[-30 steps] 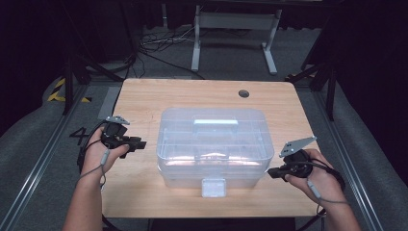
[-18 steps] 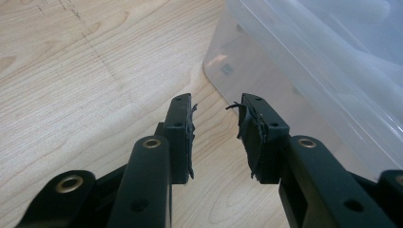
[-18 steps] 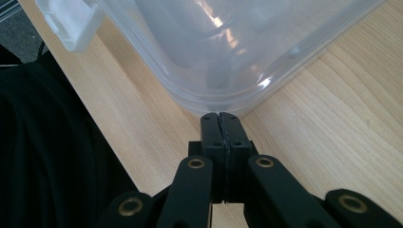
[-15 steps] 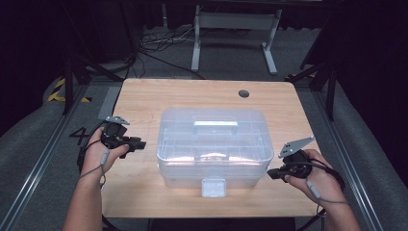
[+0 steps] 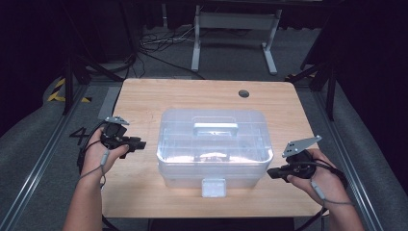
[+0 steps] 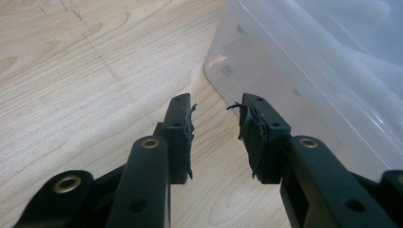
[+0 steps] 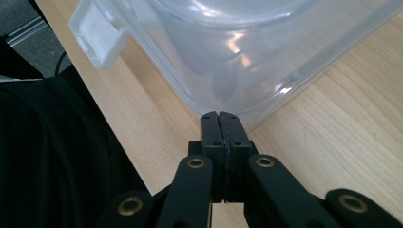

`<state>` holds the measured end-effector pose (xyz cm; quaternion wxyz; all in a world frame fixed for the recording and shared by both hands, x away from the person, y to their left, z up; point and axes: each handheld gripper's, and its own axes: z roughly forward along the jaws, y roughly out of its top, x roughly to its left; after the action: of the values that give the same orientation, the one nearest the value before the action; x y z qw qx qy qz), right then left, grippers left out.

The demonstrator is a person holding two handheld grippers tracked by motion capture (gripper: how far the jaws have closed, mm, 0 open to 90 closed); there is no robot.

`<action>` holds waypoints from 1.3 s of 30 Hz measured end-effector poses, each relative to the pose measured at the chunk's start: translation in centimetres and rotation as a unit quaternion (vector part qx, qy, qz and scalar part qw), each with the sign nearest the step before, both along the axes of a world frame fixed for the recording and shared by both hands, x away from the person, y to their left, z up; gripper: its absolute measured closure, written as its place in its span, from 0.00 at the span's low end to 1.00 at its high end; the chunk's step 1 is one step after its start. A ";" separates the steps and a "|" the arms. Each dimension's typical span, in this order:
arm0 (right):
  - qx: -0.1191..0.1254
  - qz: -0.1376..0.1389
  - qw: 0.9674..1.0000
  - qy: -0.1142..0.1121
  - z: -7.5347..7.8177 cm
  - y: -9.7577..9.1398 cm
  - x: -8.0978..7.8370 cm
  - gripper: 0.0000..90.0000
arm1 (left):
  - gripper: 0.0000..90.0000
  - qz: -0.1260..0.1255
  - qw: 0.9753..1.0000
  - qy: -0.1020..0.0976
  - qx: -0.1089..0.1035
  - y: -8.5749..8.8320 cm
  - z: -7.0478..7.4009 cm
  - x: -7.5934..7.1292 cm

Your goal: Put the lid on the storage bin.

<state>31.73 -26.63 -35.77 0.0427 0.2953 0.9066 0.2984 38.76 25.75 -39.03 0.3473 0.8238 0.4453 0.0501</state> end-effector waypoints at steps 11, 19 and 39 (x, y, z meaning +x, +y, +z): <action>0.065 -0.013 0.997 -0.048 3.0 -1.8 0.1 1.00 | 0.70 0.010 1.000 -0.029 -0.006 0.3 0.5 -2.0; 0.112 -0.044 0.989 -0.089 4.1 -3.1 1.0 1.00 | 0.69 0.018 0.999 -0.034 -0.008 1.1 0.5 -2.9; 0.115 -0.185 0.965 -0.148 0.9 -7.7 4.9 0.97 | 0.67 0.044 0.999 -0.030 0.005 1.5 -0.6 -2.4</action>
<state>36.68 -34.38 -34.85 0.1968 0.4136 0.7789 0.4284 36.32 27.26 -39.64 0.3535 0.8036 0.4699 0.0922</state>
